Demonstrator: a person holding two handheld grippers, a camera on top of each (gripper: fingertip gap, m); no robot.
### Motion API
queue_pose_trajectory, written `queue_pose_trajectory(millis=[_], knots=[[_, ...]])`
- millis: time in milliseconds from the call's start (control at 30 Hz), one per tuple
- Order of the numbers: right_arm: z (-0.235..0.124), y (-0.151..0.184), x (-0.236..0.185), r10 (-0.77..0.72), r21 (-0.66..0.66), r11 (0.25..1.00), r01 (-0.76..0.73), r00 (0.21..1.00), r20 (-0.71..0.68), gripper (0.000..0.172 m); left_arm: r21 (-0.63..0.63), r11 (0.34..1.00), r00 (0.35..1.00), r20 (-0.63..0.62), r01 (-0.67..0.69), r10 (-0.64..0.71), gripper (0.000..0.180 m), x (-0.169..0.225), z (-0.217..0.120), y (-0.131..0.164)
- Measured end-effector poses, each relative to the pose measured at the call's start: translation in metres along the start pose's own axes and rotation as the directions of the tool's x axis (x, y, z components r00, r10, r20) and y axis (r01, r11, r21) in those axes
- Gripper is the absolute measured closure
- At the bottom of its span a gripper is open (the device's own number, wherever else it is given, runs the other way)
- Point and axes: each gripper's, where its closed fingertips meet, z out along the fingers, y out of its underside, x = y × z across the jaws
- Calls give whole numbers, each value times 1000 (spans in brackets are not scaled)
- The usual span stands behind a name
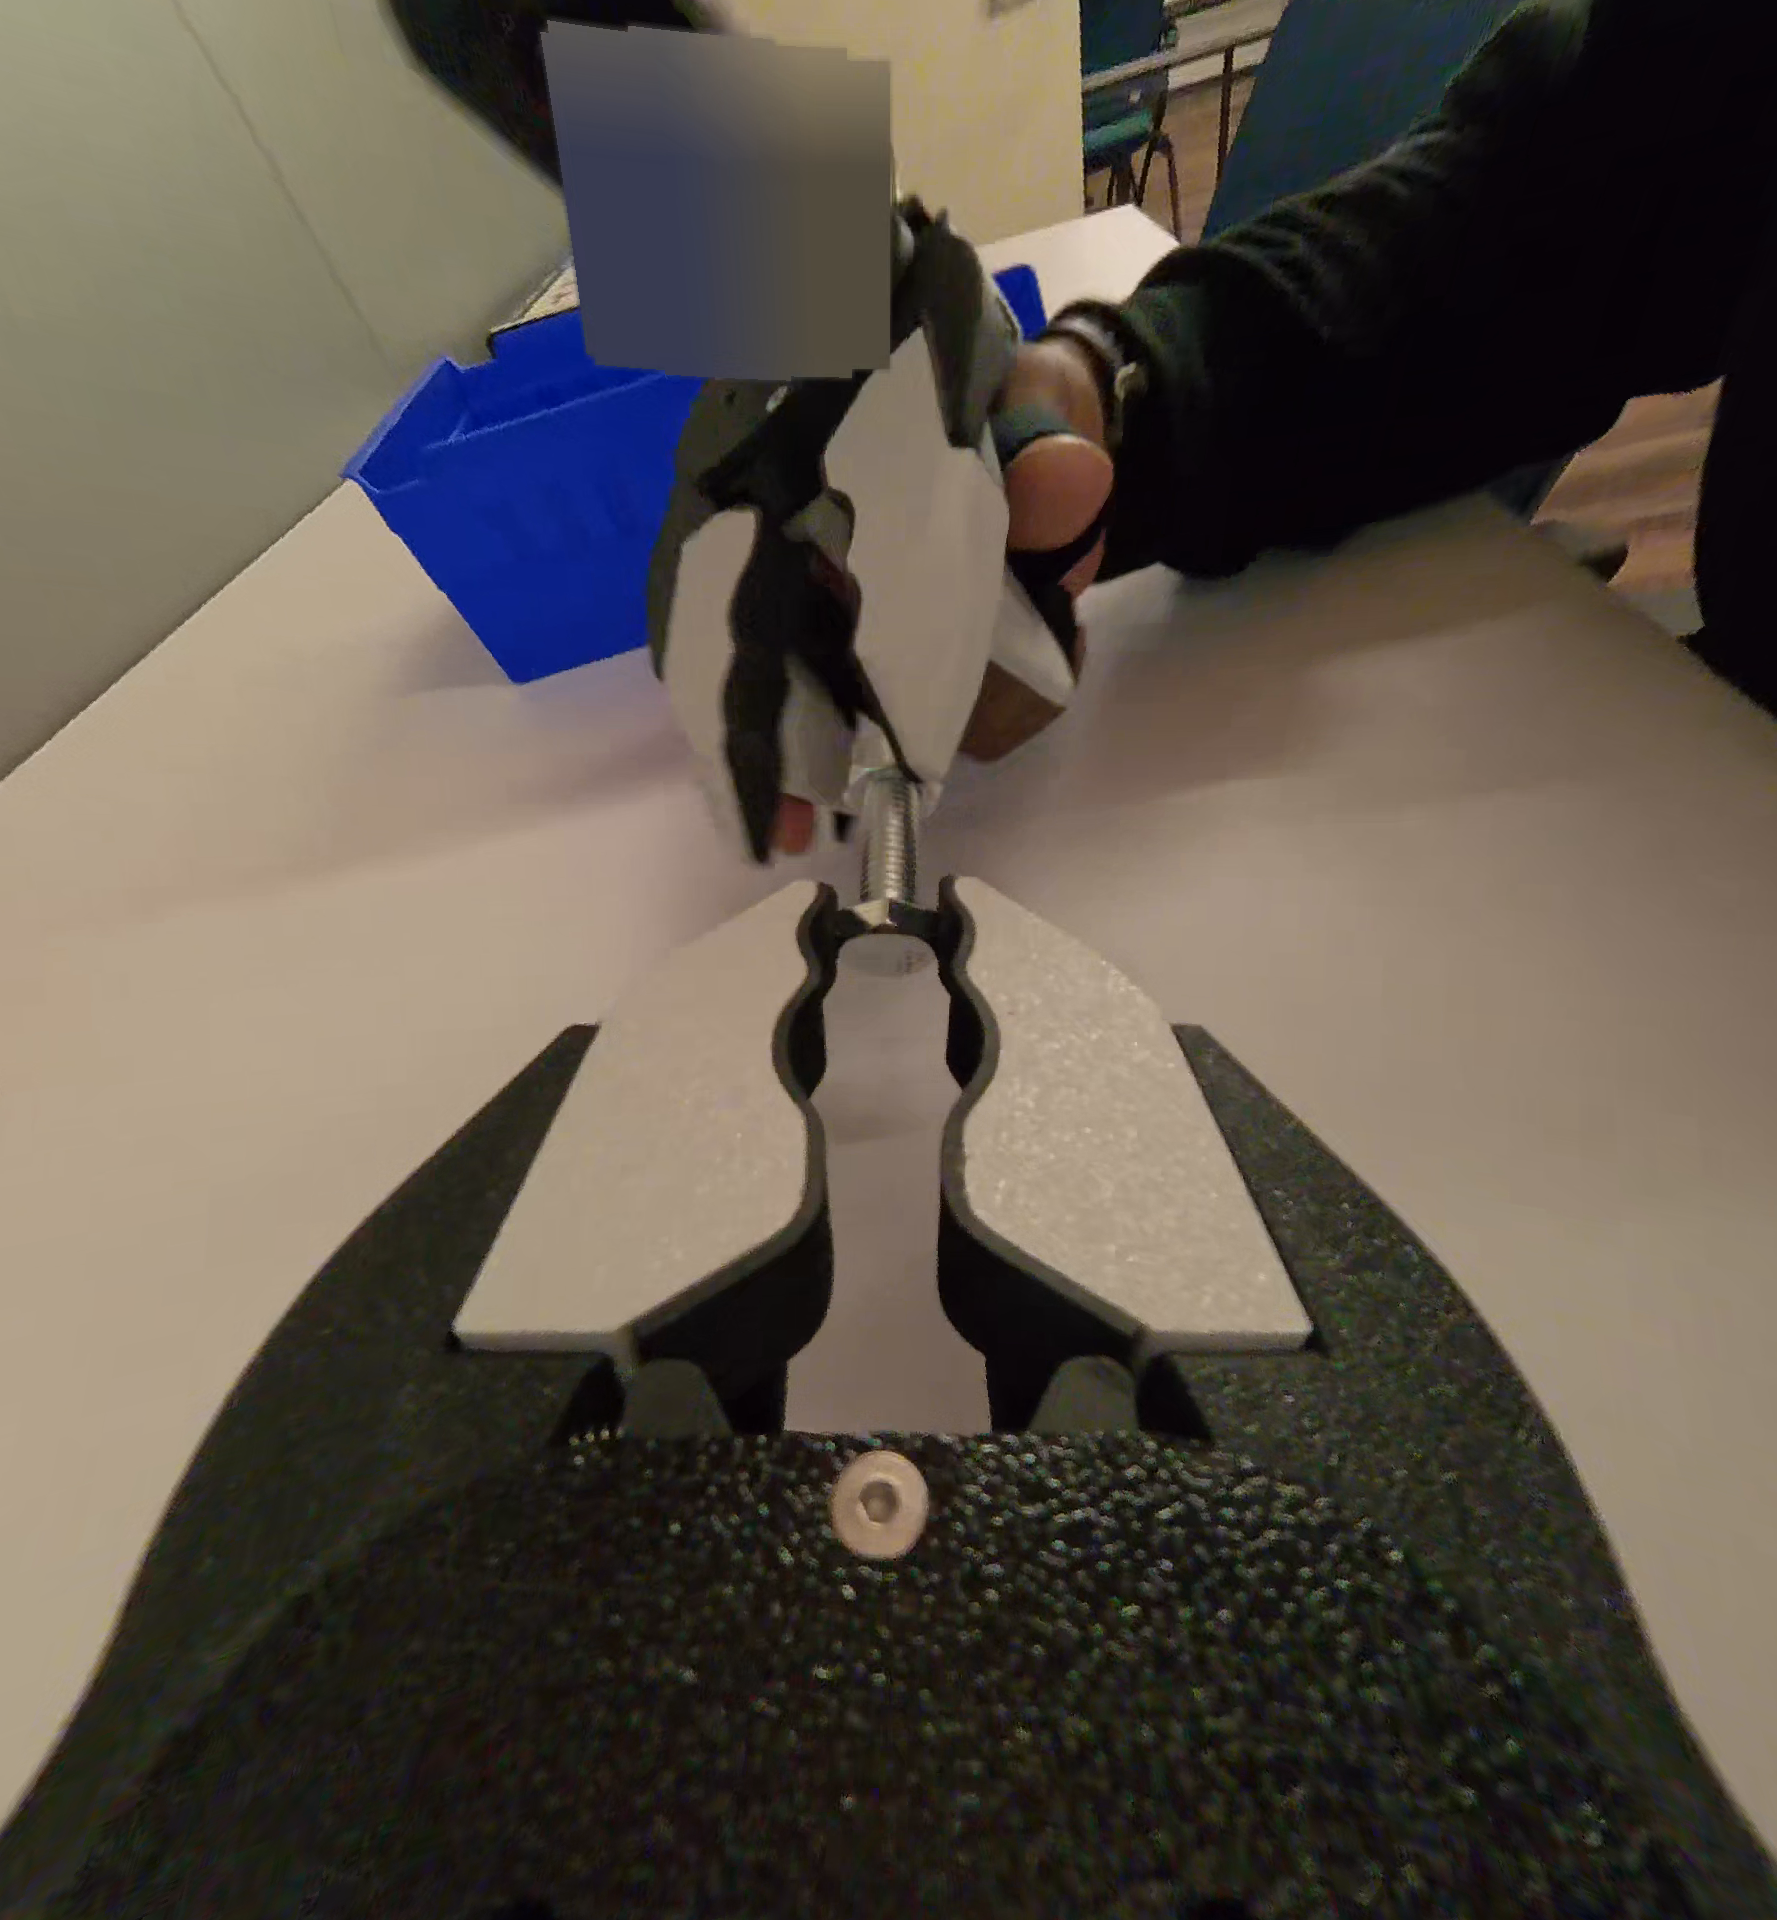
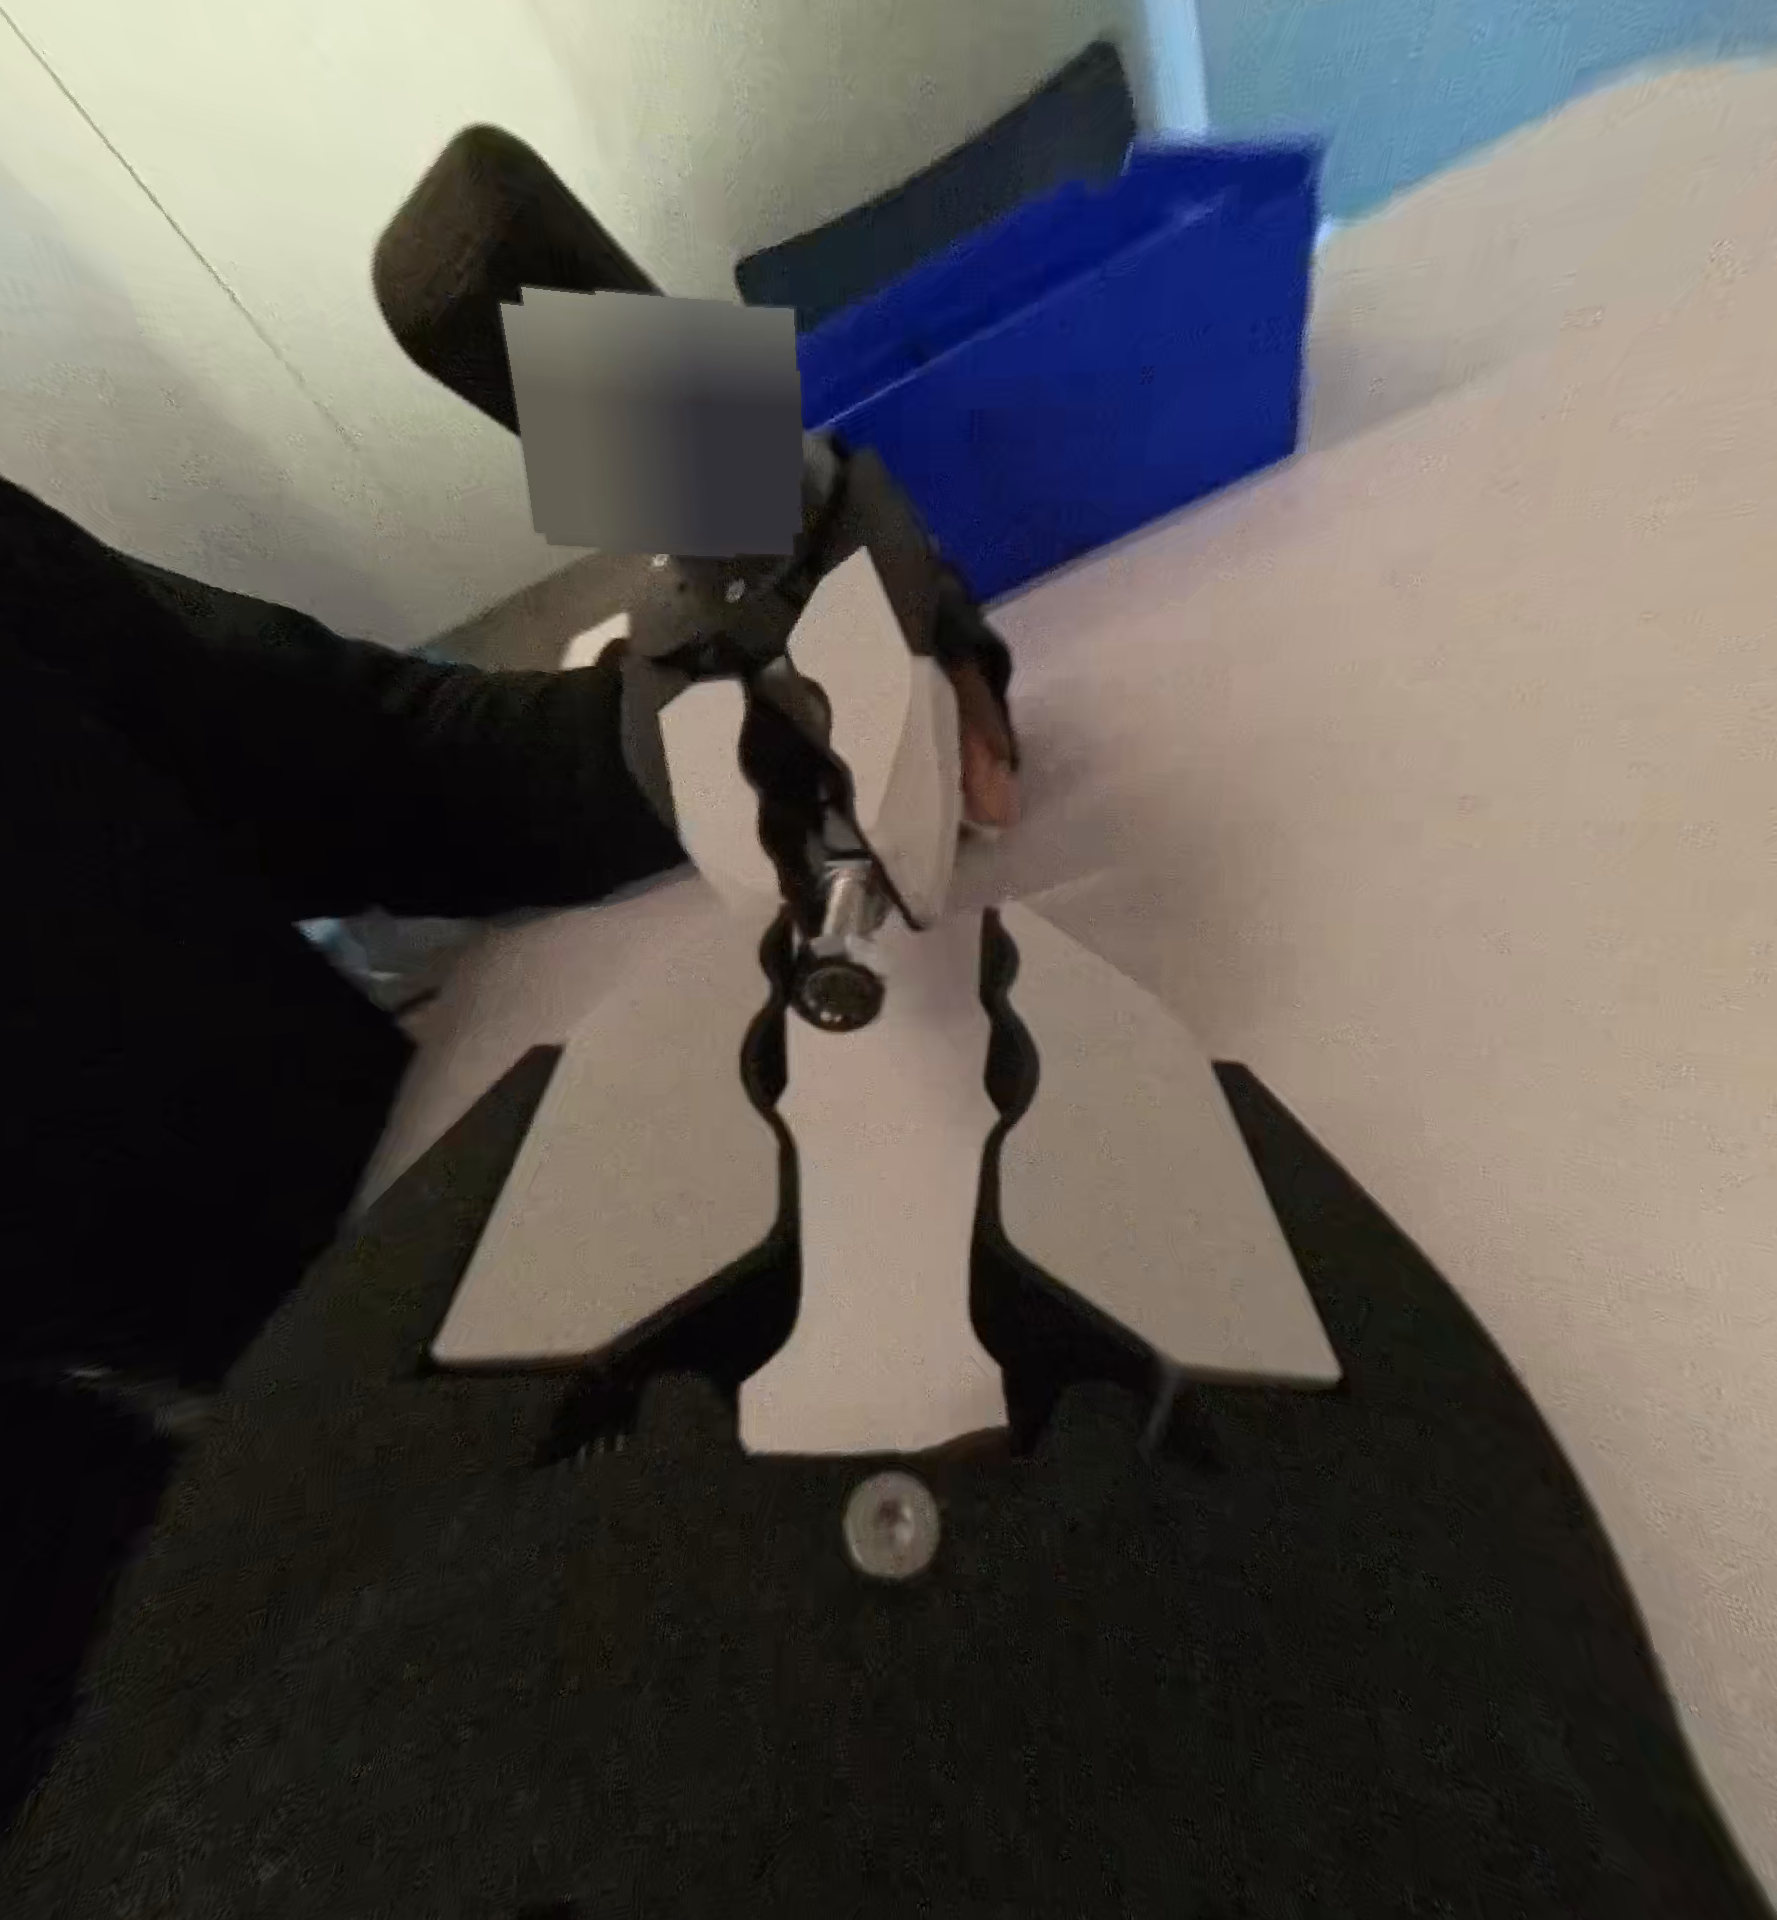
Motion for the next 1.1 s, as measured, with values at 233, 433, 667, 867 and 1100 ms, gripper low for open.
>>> queue_pose_trajectory(millis=[233,433,667,867,1100], knots=[[-10,1,-10,-771,-105,630,770,603,-204,131,14,999,999,2,50,-50,163,-5,-5,0],[-4,7,-10,-837,-163,536,828,497,-227,136,16,998,998,-19,65,-65,163,-3,-6,-1],[2,28,-6,-669,-223,735,640,737,-92,155,-51,998,999,-15,-35,34,163,3,-2,8],[-2,29,-6,28,-172,985,-14,996,82,154,-79,988,991,-6,-136,136,163,9,4,11],[-14,-1,-6,-549,25,831,555,827,-117,127,77,995,997,18,68,-69,163,-6,-8,-9]])
